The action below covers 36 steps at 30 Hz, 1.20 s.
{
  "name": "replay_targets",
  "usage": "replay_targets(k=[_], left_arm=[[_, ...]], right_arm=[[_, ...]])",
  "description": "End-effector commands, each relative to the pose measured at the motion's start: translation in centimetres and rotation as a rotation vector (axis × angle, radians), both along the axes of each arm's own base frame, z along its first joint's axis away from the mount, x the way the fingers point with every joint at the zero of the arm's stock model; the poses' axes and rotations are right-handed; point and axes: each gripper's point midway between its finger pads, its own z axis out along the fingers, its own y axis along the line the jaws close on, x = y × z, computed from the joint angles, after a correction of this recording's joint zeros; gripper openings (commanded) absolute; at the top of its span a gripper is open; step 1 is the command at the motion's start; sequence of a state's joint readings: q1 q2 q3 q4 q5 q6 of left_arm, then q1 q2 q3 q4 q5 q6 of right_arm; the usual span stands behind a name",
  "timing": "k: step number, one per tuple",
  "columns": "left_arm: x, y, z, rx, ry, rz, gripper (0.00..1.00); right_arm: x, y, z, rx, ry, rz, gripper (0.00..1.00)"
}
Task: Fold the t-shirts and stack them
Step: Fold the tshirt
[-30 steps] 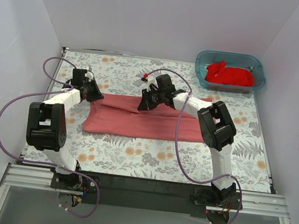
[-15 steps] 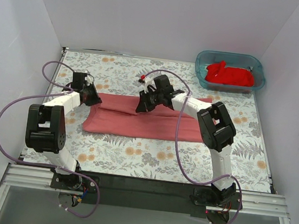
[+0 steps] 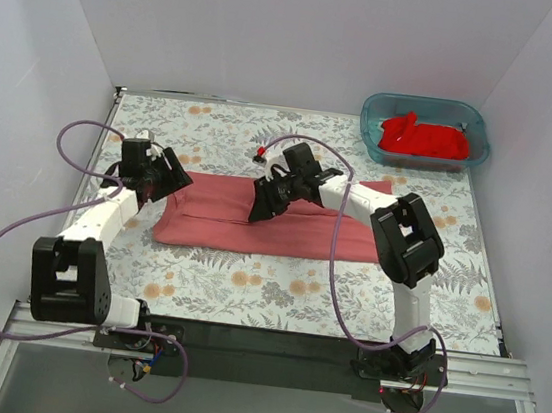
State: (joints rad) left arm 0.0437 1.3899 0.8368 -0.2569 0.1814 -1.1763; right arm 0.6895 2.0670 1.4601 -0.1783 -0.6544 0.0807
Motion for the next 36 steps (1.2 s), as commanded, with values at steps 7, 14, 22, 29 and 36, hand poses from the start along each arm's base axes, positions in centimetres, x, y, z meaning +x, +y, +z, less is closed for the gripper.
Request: replay_targets(k=[7, 14, 22, 29, 36], left_arm=[[-0.5, -3.7, 0.8, -0.135, -0.004, -0.021, 0.46], [1.9, -3.8, -4.6, -0.159, 0.116, 0.025, 0.29], [3.5, -0.8, -7.2, -0.030, 0.192, 0.118, 0.31], [3.5, -1.0, -0.5, 0.022, 0.074, 0.116, 0.62], [-3.1, -1.9, -1.3, 0.103, 0.160, 0.132, 0.62]], right_arm=[[0.4, 2.4, 5.2, 0.162, 0.027, -0.025, 0.40], [2.2, 3.7, 1.8, 0.240, 0.180, -0.078, 0.39], [4.6, -0.1, -4.1, 0.174, 0.272, -0.238, 0.39], [2.9, -4.7, 1.5, 0.067, 0.076, -0.284, 0.45], [1.5, -14.0, -1.5, -0.385, -0.076, -0.418, 0.45]])
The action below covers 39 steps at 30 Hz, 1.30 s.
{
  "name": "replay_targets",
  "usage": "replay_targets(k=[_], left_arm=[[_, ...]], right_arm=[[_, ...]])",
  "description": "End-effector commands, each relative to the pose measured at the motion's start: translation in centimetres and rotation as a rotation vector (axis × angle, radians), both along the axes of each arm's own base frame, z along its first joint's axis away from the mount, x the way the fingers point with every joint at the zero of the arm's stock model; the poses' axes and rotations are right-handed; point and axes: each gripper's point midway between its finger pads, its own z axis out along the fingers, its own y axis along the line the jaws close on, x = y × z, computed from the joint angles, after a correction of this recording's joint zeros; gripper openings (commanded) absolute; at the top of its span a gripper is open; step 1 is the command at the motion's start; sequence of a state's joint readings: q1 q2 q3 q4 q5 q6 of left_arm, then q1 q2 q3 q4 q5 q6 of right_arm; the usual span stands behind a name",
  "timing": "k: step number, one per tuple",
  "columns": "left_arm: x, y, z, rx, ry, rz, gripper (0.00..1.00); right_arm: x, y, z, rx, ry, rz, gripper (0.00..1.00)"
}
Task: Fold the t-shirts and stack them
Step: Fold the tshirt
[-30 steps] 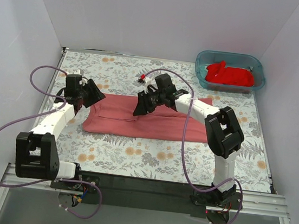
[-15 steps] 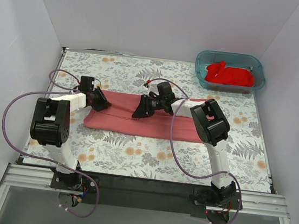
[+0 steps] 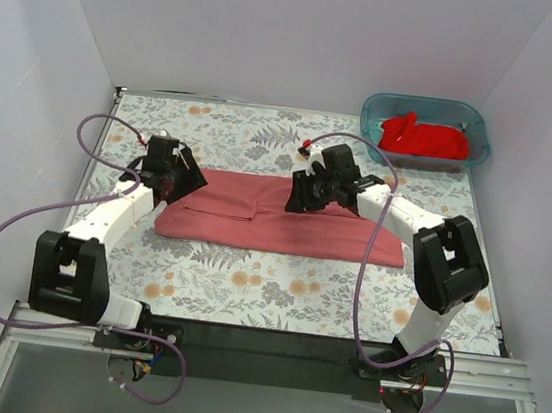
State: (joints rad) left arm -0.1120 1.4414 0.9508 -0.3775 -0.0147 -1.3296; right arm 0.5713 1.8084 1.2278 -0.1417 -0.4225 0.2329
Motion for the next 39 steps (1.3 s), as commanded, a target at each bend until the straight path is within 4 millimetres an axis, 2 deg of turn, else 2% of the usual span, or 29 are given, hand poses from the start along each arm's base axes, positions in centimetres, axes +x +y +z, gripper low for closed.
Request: replay_targets(k=[1, 3, 5, 6, 8, 9, 12, 13, 15, 16, 18, 19, 22, 23, 24, 25, 26, 27, 29, 30, 31, 32, 33, 35, 36, 38, 39], left_arm=[[-4.3, 1.2, -2.4, 0.065, 0.104, 0.048, 0.61], [-5.7, 1.4, -4.2, 0.067, 0.153, 0.059, 0.58], [-6.2, 1.4, -5.4, 0.063, 0.186, 0.068, 0.56], [-6.4, 1.6, -6.8, 0.074, 0.214, 0.077, 0.55], [-6.3, 1.7, -8.0, 0.085, 0.250, 0.081, 0.54], [-5.9, 1.7, -9.3, 0.095, 0.292, 0.082, 0.53], [-4.5, 1.9, -10.8, 0.126, 0.334, 0.077, 0.53], [-3.1, 1.9, -11.6, 0.146, 0.352, 0.064, 0.53], [-1.1, 1.9, -11.8, 0.167, 0.364, 0.053, 0.53], [1.7, 1.8, -12.0, 0.190, 0.355, 0.042, 0.53], [3.9, 1.5, -12.5, 0.202, 0.370, 0.016, 0.53], [7.3, 0.8, -12.5, 0.207, 0.339, -0.014, 0.53], [10.8, -1.5, -13.2, 0.234, 0.342, -0.094, 0.54], [13.4, -3.4, -13.5, 0.261, 0.303, -0.155, 0.54], [14.3, -4.4, -13.6, 0.273, 0.295, -0.181, 0.55], [15.2, -5.3, -13.9, 0.285, 0.282, -0.203, 0.56], [17.3, -6.9, -13.0, 0.298, 0.224, -0.218, 0.58], [18.0, -7.5, -12.7, 0.302, 0.196, -0.226, 0.59], [19.7, -8.3, -11.0, 0.313, 0.123, -0.233, 0.62], [21.0, -8.5, -8.2, 0.309, 0.037, -0.224, 0.66], [21.5, -8.5, -6.5, 0.314, -0.014, -0.222, 0.68], [22.1, -8.6, -4.2, 0.316, -0.077, -0.223, 0.71], [22.8, -8.8, 0.0, 0.316, -0.190, -0.233, 0.73], [23.1, -9.0, 5.1, 0.294, -0.306, -0.214, 0.75], [22.4, -9.0, 9.2, 0.274, -0.374, -0.206, 0.75], [21.3, -8.5, 12.4, 0.261, -0.418, -0.185, 0.76], [20.5, -8.0, 14.3, 0.260, -0.446, -0.163, 0.76]], right_arm=[[-2.0, -6.9, -4.3, -0.344, 0.015, -0.067, 0.45], [-1.9, -8.5, -4.6, -0.407, -0.008, -0.097, 0.45], [-2.5, -9.7, -5.5, -0.462, 0.006, -0.110, 0.46], [-2.8, -10.0, -6.0, -0.480, 0.016, -0.103, 0.46], [-4.0, -11.0, -7.4, -0.537, 0.074, -0.091, 0.46], [-4.4, -11.4, -7.9, -0.554, 0.091, -0.083, 0.46], [-6.7, -12.1, -9.4, -0.577, 0.169, -0.041, 0.46], [-7.9, -12.3, -10.1, -0.576, 0.203, -0.019, 0.46], [-10.2, -11.8, -10.2, -0.556, 0.257, 0.030, 0.45], [-11.0, -11.7, -10.0, -0.550, 0.271, 0.045, 0.45], [-14.1, -10.7, -9.7, -0.518, 0.336, 0.105, 0.45], [-15.4, -9.5, -8.9, -0.465, 0.369, 0.127, 0.45], [-19.1, -6.4, -7.7, -0.397, 0.410, 0.243, 0.45], [-20.3, -4.9, -7.0, -0.345, 0.445, 0.280, 0.45], [-21.2, -2.8, -6.2, -0.302, 0.429, 0.336, 0.45], [-21.6, -1.7, -5.9, -0.277, 0.431, 0.364, 0.45], [-22.0, -0.6, -5.2, -0.244, 0.432, 0.399, 0.45], [-21.3, 0.7, -4.2, -0.215, 0.404, 0.409, 0.45], [-19.7, 1.7, -3.1, -0.197, 0.344, 0.393, 0.45], [-18.3, 1.8, -2.3, -0.179, 0.313, 0.377, 0.45], [-16.8, 2.7, -0.6, -0.138, 0.264, 0.368, 0.45], [-15.6, 3.0, 0.2, -0.116, 0.237, 0.357, 0.45], [-13.8, 2.8, 1.0, -0.092, 0.208, 0.330, 0.45], [-10.7, 3.7, 2.9, -0.021, 0.141, 0.305, 0.45], [-8.6, 3.4, 3.0, 0.002, 0.133, 0.265, 0.45], [-5.6, 4.5, 4.8, 0.095, 0.089, 0.239, 0.45], [-3.8, 4.4, 5.1, 0.125, 0.077, 0.214, 0.45]])
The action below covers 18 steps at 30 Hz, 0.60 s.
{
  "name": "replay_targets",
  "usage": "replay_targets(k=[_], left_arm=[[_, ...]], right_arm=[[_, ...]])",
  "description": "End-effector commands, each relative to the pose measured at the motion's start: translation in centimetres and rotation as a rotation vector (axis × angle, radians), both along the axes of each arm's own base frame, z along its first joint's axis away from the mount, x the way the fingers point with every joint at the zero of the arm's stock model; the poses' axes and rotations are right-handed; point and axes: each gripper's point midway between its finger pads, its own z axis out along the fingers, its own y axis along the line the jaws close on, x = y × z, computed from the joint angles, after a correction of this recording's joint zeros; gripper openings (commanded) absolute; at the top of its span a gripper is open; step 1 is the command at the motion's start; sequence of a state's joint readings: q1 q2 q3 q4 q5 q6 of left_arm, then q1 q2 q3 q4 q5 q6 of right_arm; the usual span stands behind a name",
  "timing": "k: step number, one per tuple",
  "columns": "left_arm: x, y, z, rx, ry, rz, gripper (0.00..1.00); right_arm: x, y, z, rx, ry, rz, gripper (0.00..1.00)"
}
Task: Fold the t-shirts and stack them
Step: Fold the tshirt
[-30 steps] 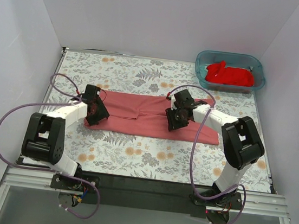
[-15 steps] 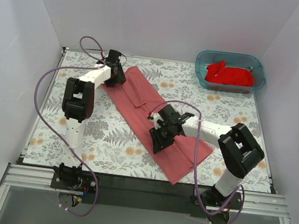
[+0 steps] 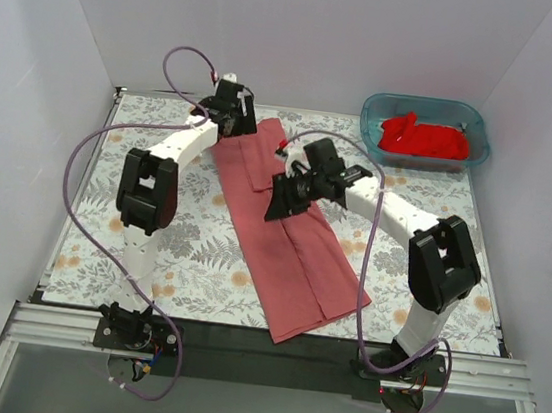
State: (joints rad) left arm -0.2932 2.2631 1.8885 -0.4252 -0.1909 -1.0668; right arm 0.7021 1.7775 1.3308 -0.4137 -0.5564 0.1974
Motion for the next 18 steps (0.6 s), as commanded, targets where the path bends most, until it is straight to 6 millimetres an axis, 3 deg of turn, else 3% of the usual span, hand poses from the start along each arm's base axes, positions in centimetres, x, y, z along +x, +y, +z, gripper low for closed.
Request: replay_targets(k=[1, 2, 3, 4, 6, 7, 8, 9, 10, 11, 12, 16, 17, 18], left_arm=[[-1.4, 2.2, 18.3, -0.069, -0.363, 0.063, 0.76], [-2.4, 3.0, 19.6, -0.061, -0.385, 0.087, 0.76], [-3.4, 3.6, 19.8, -0.051, -0.385, 0.107, 0.76], [-5.6, 4.6, 20.8, -0.043, -0.397, 0.123, 0.76], [-8.0, 5.1, 20.6, -0.057, -0.386, 0.118, 0.76], [-9.9, 5.2, 18.1, -0.056, -0.330, 0.102, 0.76], [-11.8, 5.2, 20.1, -0.106, -0.368, 0.098, 0.76], [-13.2, 5.0, 20.2, -0.130, -0.370, 0.082, 0.76], [-14.9, 4.9, 17.5, -0.137, -0.312, 0.062, 0.76], [-16.6, 4.8, 18.9, -0.170, -0.344, 0.048, 0.76], [-17.6, 4.6, 18.3, -0.179, -0.332, 0.031, 0.76], [-22.0, 4.6, 15.5, -0.209, -0.253, -0.010, 0.76], [-23.1, 4.6, 13.7, -0.213, -0.209, -0.012, 0.76], [-23.9, 4.7, 13.7, -0.222, -0.211, -0.018, 0.76]], right_arm=[[5.4, 1.6, 1.3, 0.140, -0.024, -0.049, 0.45], [7.0, 2.5, 2.8, 0.182, -0.057, -0.045, 0.45], [8.2, 3.0, 2.8, 0.197, -0.075, -0.050, 0.45], [9.2, 3.6, 1.5, 0.189, -0.064, -0.052, 0.45], [11.5, 5.3, 2.8, 0.241, -0.116, -0.057, 0.45], [12.5, 5.9, 1.2, 0.235, -0.106, -0.067, 0.45], [13.6, 6.6, 1.8, 0.258, -0.122, -0.081, 0.46], [14.7, 7.3, 0.3, 0.260, -0.128, -0.094, 0.46], [15.4, 7.7, -0.3, 0.265, -0.134, -0.106, 0.46], [16.5, 8.3, 0.1, 0.286, -0.144, -0.126, 0.46], [17.5, 8.8, -1.7, 0.289, -0.144, -0.138, 0.46], [20.3, 9.9, -4.3, 0.303, -0.137, -0.195, 0.47], [21.0, 9.7, -5.0, 0.299, -0.131, -0.217, 0.47], [21.9, 9.8, -6.3, 0.296, -0.104, -0.246, 0.48]])
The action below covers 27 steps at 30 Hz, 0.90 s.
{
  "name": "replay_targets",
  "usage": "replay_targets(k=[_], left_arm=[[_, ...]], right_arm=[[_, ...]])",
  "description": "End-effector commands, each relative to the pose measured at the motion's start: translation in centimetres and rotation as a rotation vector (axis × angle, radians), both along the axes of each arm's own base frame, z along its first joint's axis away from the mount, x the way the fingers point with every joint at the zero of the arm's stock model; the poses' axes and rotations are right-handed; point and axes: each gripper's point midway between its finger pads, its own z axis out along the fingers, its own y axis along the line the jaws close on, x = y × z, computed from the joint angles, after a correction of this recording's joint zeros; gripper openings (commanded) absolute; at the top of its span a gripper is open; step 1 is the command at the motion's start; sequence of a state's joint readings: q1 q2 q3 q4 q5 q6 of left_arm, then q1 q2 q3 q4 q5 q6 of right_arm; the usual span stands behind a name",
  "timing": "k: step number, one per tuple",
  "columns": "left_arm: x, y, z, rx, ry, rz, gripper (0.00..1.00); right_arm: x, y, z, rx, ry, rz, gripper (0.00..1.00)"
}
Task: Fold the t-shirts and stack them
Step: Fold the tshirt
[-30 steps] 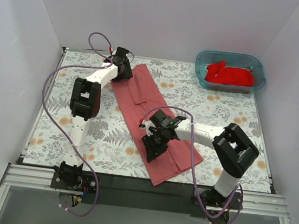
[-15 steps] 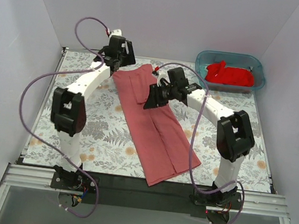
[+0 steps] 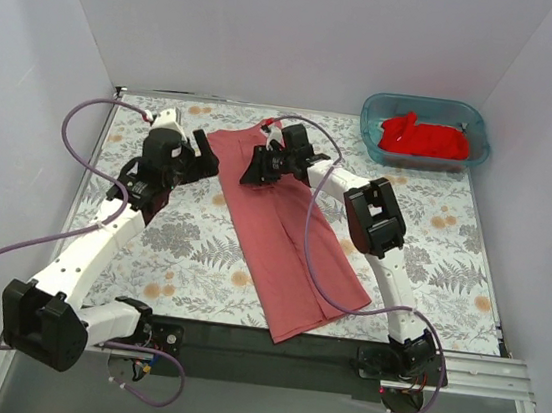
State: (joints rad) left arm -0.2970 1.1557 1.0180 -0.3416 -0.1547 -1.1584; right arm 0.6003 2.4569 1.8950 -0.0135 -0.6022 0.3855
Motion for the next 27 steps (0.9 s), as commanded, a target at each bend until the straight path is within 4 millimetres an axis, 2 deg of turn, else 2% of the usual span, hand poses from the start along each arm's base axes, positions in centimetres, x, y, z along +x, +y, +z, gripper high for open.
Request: replay_targets(k=[1, 2, 3, 6, 7, 10, 12, 14, 16, 17, 19, 20, 21, 22, 23, 24, 25, 26, 27], left_arm=[[-3.4, -0.5, -3.0, -0.029, 0.107, -0.050, 0.76], [-4.0, -0.7, -3.6, -0.038, 0.125, -0.065, 0.76], [-4.8, -0.7, -4.4, -0.049, 0.145, -0.068, 0.76], [-6.3, -0.9, -6.2, -0.063, 0.197, -0.087, 0.76], [-6.5, -0.9, -6.5, -0.066, 0.209, -0.089, 0.76], [-7.1, -1.0, -7.8, -0.073, 0.244, -0.093, 0.76], [-7.3, -1.1, -8.4, -0.071, 0.263, -0.097, 0.76], [-7.5, -1.7, -8.9, -0.085, 0.294, -0.123, 0.77], [-7.7, -2.0, -8.9, -0.111, 0.319, -0.124, 0.77], [-7.8, -2.2, -9.2, -0.118, 0.335, -0.125, 0.77], [-8.3, -2.6, -9.6, -0.132, 0.371, -0.136, 0.77], [-8.6, -2.7, -9.9, -0.139, 0.391, -0.134, 0.77], [-8.9, -3.0, -10.1, -0.144, 0.405, -0.145, 0.77], [-9.5, -3.2, -10.4, -0.149, 0.431, -0.155, 0.77], [-10.0, -3.3, -10.8, -0.156, 0.451, -0.156, 0.77], [-10.4, -3.5, -11.0, -0.158, 0.467, -0.162, 0.77], [-11.2, -3.8, -11.3, -0.158, 0.493, -0.172, 0.77], [-11.7, -4.1, -11.5, -0.163, 0.512, -0.182, 0.77], [-12.4, -4.5, -11.9, -0.173, 0.534, -0.189, 0.77]], right_arm=[[4.4, 0.6, 0.8, 0.075, -0.043, -0.103, 0.48], [5.5, -0.3, -0.8, 0.065, -0.015, -0.140, 0.48], [6.2, -0.9, -1.1, 0.068, 0.013, -0.178, 0.48], [9.0, -4.2, -2.6, 0.036, 0.055, -0.334, 0.48], [9.6, -5.9, -3.5, 0.023, 0.078, -0.377, 0.48], [11.8, -7.6, -2.1, 0.057, 0.056, -0.431, 0.49], [12.7, -7.8, -1.3, 0.078, 0.042, -0.429, 0.49], [13.6, -7.7, 0.9, 0.114, 0.002, -0.414, 0.50], [13.4, -7.2, 3.3, 0.153, -0.024, -0.362, 0.52], [13.2, -7.0, 5.7, 0.176, -0.060, -0.338, 0.54], [12.1, -6.8, 8.1, 0.203, -0.076, -0.292, 0.57], [11.5, -7.0, 11.6, 0.226, -0.132, -0.271, 0.58], [10.3, -7.2, 11.2, 0.212, -0.113, -0.255, 0.60], [9.5, -7.5, 12.2, 0.212, -0.123, -0.248, 0.60], [8.3, -8.1, 15.3, 0.224, -0.164, -0.237, 0.61], [6.8, -8.9, 13.8, 0.184, -0.141, -0.232, 0.61], [5.4, -9.5, 13.4, 0.156, -0.118, -0.229, 0.61], [3.8, -10.4, 16.0, 0.155, -0.146, -0.229, 0.61], [1.9, -11.5, 13.4, 0.093, -0.105, -0.228, 0.61]])
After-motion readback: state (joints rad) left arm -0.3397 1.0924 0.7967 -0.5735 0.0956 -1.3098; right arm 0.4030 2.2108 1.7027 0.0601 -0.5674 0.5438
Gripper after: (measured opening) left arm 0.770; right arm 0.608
